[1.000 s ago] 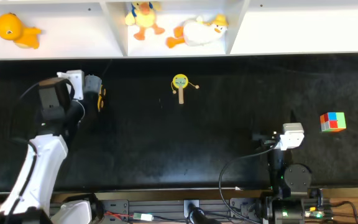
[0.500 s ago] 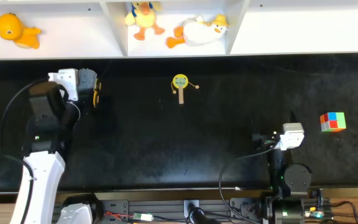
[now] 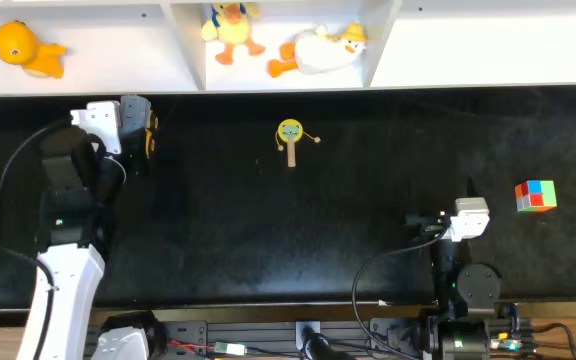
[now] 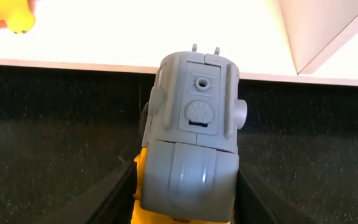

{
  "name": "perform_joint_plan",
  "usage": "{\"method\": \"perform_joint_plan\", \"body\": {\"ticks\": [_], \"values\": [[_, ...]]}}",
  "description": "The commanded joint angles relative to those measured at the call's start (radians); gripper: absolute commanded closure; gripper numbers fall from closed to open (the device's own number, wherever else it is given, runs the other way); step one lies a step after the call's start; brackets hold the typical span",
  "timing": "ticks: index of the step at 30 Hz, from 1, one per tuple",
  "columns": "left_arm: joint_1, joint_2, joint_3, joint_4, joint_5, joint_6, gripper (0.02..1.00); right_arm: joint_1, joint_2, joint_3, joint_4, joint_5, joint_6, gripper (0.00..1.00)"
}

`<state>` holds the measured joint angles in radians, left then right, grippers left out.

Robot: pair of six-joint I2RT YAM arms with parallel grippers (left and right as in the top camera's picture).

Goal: Store Toys

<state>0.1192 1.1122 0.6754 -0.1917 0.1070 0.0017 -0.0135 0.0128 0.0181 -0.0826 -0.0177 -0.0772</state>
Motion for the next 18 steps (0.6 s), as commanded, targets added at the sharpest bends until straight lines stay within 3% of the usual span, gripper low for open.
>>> {"method": "perform_joint_plan", "body": {"ticks": [1, 18], "values": [[-0.003, 0.052, 0.070, 0.003, -0.004, -0.004, 0.704, -0.005, -0.009, -0.013, 0.004, 0.008, 0.011, 0.007], [-0.003, 0.203, 0.267, 0.003, 0.012, -0.013, 0.724, -0.005, -0.009, -0.013, 0.004, 0.008, 0.011, 0.005]]}}
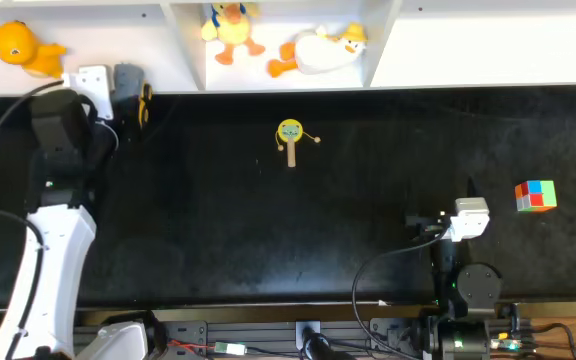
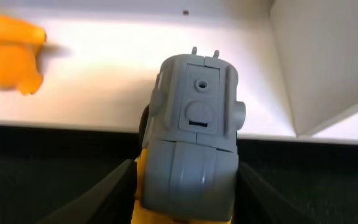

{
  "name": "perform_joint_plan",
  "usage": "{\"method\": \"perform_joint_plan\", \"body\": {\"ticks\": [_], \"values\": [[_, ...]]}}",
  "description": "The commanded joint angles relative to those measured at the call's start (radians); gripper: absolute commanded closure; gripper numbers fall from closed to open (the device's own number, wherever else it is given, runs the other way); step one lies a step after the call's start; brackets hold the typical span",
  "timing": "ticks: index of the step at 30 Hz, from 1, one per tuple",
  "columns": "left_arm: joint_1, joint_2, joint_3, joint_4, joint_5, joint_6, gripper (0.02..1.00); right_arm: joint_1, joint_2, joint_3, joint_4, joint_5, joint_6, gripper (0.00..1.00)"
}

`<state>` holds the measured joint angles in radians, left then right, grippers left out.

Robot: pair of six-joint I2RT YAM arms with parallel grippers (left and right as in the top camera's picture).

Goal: Store Toys

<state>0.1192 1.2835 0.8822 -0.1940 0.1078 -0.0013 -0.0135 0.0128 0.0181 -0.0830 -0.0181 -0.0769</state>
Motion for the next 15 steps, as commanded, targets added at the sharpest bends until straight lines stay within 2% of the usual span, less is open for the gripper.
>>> {"method": "perform_joint_plan", "body": {"ticks": [1, 15], "values": [[-0.003, 0.043, 0.071, 0.005, 0.011, -0.018, 0.726, -0.005, -0.009, -0.013, 0.005, 0.009, 0.010, 0.005], [-0.003, 0.194, 0.204, 0.010, 0.026, -0.034, 0.746, -0.005, -0.009, -0.013, 0.005, 0.009, 0.010, 0.005]]}}
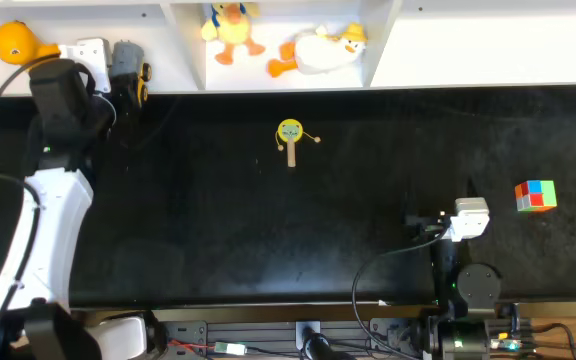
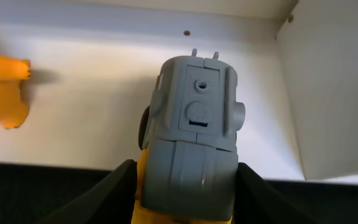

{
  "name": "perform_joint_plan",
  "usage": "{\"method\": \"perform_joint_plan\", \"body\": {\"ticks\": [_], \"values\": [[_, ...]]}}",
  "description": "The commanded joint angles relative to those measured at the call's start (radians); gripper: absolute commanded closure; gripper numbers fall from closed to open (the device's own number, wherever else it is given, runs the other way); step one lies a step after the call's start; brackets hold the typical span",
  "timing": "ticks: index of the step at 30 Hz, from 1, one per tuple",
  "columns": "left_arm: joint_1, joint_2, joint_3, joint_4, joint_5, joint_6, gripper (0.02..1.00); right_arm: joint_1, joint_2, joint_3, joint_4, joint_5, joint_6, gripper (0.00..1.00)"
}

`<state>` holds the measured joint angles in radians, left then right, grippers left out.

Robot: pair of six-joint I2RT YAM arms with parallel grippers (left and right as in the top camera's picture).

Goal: Store Toys

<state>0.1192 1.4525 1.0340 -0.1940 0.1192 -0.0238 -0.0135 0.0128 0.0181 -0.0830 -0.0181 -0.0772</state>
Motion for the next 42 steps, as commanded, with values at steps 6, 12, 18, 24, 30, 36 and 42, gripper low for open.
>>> {"method": "perform_joint_plan", "body": {"ticks": [6, 12, 18, 24, 30, 36, 42], "values": [[-0.003, 0.057, 0.064, 0.037, 0.015, -0.013, 0.746, -0.005, -0.009, -0.013, 0.005, 0.009, 0.011, 0.005], [-0.003, 0.075, 0.064, 0.070, 0.014, -0.031, 0.746, -0.005, -0.009, -0.013, 0.005, 0.008, 0.011, 0.009], [-0.003, 0.108, 0.081, 0.074, 0.014, -0.035, 0.746, -0.005, -0.009, -0.013, 0.005, 0.009, 0.011, 0.005], [-0.002, 0.120, 0.087, 0.102, 0.014, -0.037, 0.748, -0.005, -0.009, -0.013, 0.005, 0.009, 0.011, 0.005], [-0.002, 0.132, 0.088, 0.126, 0.014, -0.039, 0.748, -0.005, -0.009, -0.013, 0.005, 0.009, 0.011, 0.005], [-0.001, 0.163, 0.103, 0.134, 0.015, -0.064, 0.748, -0.005, -0.009, -0.013, 0.005, 0.009, 0.011, 0.007], [-0.001, 0.196, 0.136, 0.134, 0.021, -0.078, 0.755, -0.005, -0.009, -0.013, 0.005, 0.008, 0.011, 0.005]]}}
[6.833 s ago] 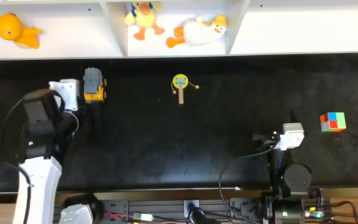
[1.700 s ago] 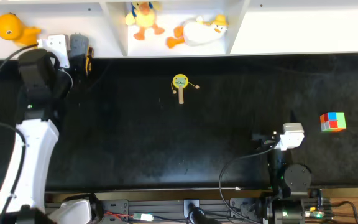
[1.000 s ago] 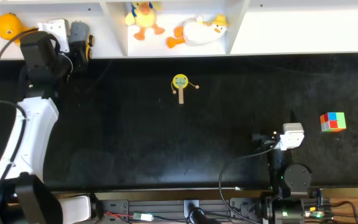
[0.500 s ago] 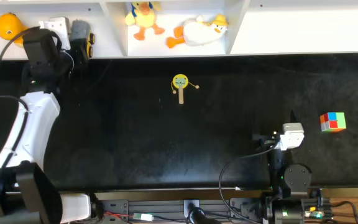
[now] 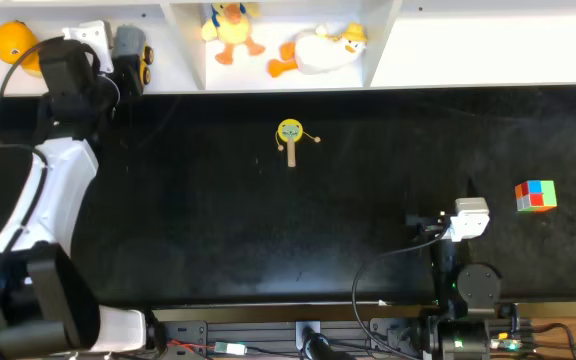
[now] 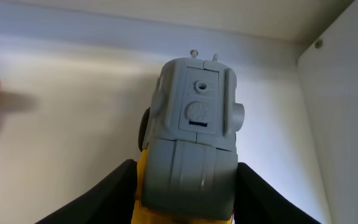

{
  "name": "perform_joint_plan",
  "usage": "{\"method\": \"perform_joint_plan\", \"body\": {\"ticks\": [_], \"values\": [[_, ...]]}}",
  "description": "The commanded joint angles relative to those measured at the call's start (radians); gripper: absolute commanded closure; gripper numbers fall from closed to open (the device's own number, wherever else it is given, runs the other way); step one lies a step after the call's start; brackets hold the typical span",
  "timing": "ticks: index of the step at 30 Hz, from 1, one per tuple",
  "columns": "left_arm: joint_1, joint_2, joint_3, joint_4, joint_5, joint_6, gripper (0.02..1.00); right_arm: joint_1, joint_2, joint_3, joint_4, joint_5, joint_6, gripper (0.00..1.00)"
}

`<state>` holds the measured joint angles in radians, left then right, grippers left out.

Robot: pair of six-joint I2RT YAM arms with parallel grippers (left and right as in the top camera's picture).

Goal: Store Toys

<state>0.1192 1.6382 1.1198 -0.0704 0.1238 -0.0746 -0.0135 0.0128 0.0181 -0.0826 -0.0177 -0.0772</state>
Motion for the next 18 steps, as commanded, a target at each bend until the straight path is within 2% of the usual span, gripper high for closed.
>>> {"method": "perform_joint_plan", "body": {"ticks": [1, 18], "values": [[-0.001, 0.012, 0.051, 0.012, 0.016, -0.028, 0.755, -0.005, -0.009, -0.013, 0.004, 0.008, 0.011, 0.005], [-0.001, 0.049, 0.052, 0.014, 0.017, -0.036, 0.757, -0.005, -0.009, -0.013, 0.004, 0.008, 0.011, 0.005]]}}
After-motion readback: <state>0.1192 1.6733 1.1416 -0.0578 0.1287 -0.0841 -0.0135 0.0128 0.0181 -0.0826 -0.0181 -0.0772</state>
